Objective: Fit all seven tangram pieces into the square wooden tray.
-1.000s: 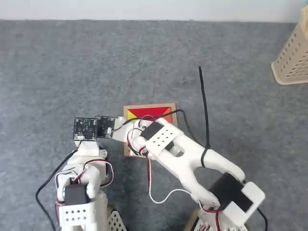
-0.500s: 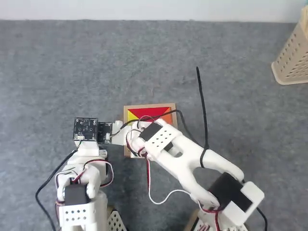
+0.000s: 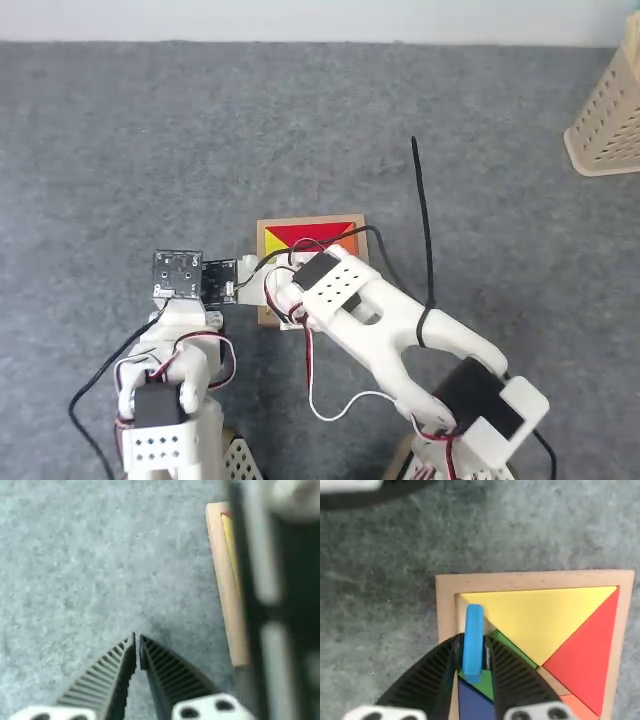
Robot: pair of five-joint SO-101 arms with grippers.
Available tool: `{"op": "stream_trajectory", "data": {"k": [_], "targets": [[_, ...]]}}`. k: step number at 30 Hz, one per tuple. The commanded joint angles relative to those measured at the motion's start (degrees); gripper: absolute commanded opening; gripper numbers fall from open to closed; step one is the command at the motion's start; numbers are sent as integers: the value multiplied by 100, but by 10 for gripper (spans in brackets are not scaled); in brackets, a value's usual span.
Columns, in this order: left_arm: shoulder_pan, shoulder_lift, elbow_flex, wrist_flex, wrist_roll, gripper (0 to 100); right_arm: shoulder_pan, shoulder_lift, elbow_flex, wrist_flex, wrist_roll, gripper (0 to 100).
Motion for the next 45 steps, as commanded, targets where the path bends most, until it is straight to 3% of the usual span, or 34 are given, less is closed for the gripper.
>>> {"op": "stream_trajectory", "data": {"k": [1, 9, 26, 34, 45], "targets": [[-44, -88, -66, 26, 53, 12, -66, -48, -53, 75, 149, 11], [-44, -88, -66, 26, 53, 12, -66, -48, -88, 356, 149, 128], [-44, -88, -66, 26, 53, 12, 119, -101, -281, 356, 141, 123], [-44, -88, -66, 26, 53, 12, 198, -101, -695, 365, -589, 123], [-44, -88, -66, 26, 53, 12, 822, -110, -791, 409, -1178, 122]]}}
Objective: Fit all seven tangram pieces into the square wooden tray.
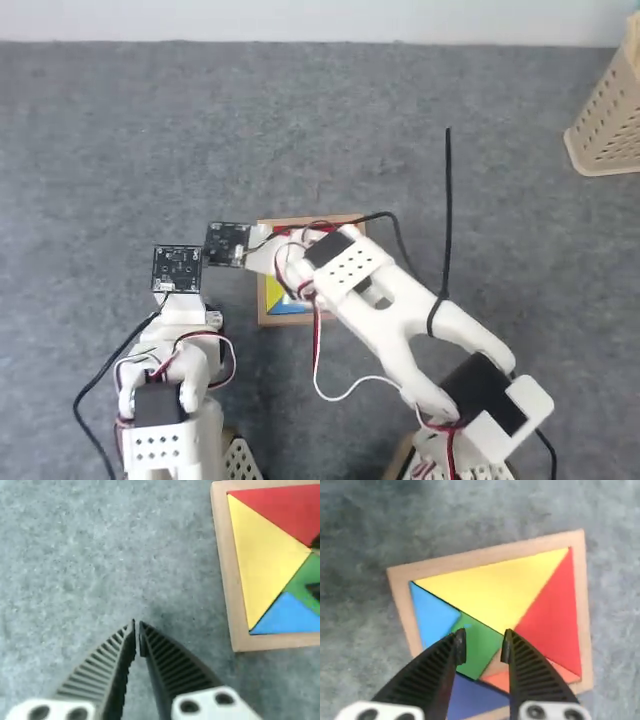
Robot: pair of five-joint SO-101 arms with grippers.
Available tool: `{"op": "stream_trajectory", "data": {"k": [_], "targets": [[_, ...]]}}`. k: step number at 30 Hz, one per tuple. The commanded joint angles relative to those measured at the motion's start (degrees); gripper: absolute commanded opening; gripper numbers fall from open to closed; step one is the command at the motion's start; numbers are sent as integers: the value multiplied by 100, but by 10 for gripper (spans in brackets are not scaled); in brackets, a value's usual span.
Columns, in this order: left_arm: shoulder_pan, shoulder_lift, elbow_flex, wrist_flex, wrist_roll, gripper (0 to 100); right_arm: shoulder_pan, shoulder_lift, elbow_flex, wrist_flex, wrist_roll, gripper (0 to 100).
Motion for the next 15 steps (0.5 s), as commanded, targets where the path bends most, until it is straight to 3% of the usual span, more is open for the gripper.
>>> {"op": "stream_trajectory", "data": {"k": [1, 6, 15], "targets": [[-26, -88, -66, 26, 44, 12, 347, -110, -334, 119, -527, 119], [-26, -88, -66, 26, 44, 12, 778, -101, -308, 119, -1380, 3], [-26, -88, -66, 26, 44, 12, 303, 127, -264, 119, -1653, 22]]}}
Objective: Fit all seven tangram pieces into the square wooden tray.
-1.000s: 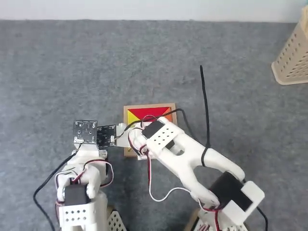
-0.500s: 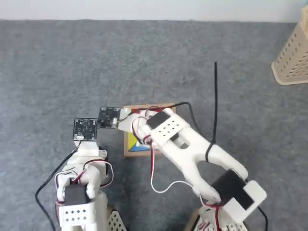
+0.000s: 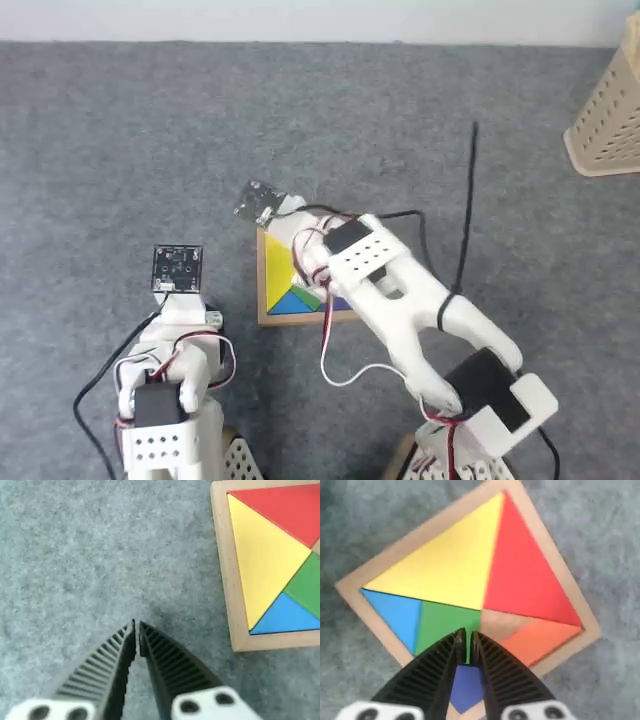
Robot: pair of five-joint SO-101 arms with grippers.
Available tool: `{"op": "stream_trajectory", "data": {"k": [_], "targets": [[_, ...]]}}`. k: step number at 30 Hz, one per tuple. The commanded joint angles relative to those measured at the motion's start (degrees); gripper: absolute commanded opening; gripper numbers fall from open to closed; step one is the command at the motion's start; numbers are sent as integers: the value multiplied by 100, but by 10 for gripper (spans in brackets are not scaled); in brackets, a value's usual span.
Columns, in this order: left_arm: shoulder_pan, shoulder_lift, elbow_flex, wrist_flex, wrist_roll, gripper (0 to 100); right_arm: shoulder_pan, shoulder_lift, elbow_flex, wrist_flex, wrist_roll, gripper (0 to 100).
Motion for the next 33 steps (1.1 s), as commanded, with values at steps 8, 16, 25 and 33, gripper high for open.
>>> {"op": "stream_trajectory", "data": {"k": [8, 16, 25, 33], "targets": [[-26, -88, -66, 26, 44, 12, 567, 796, -273, -347, -202, 22], [-26, -88, -66, 26, 44, 12, 708, 347, -264, -356, -246, 22], [-26, -88, -66, 26, 44, 12, 1068, -936, 686, -690, -721, 22], [-26, -88, -66, 26, 44, 12, 1024, -945, 1116, -470, -756, 22]]}}
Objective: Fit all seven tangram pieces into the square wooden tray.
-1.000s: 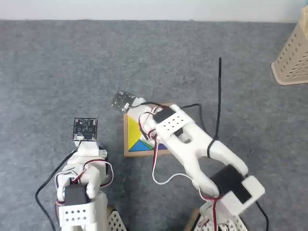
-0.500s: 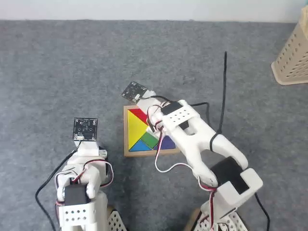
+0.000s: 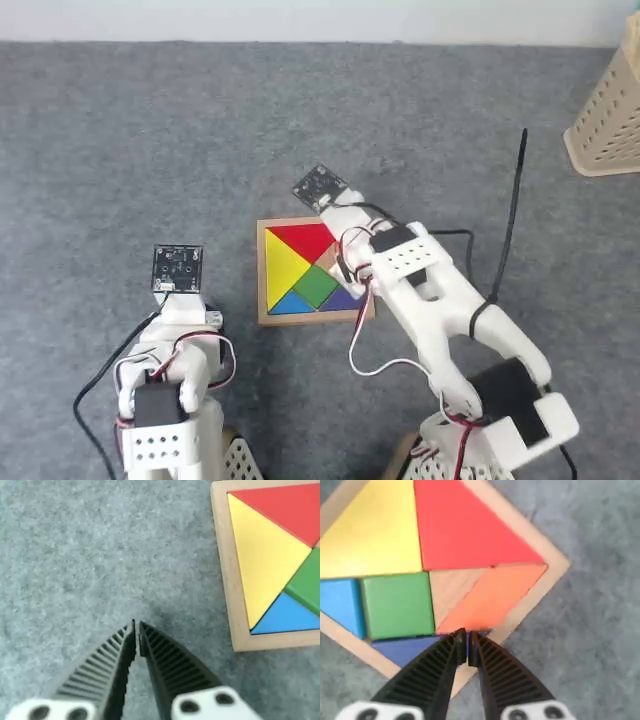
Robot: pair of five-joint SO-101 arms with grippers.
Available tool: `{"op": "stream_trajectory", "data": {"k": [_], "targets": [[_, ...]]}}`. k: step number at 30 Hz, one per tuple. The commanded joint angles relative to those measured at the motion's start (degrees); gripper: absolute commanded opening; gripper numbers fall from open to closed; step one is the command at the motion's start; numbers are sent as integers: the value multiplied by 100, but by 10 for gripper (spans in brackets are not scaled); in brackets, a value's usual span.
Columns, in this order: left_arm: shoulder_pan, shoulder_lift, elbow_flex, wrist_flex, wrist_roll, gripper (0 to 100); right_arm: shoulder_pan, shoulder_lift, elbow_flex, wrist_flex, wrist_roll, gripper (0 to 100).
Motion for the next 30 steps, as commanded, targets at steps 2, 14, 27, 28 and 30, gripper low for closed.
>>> {"op": "stream_trajectory", "data": {"k": [2, 14, 27, 28, 30], "targets": [[-26, -88, -66, 26, 44, 12, -75, -347, -26, 119, -114, 22], [-26, -88, -66, 26, 44, 12, 523, -1956, 677, 303, -897, 6], [-26, -88, -66, 26, 44, 12, 927, -5956, 3930, 321, -879, 6], [-26, -88, -66, 26, 44, 12, 1024, -6237, 4158, 321, -879, 6], [-26, -88, -66, 26, 44, 12, 1323, -6809, 4501, 321, -879, 6]]}}
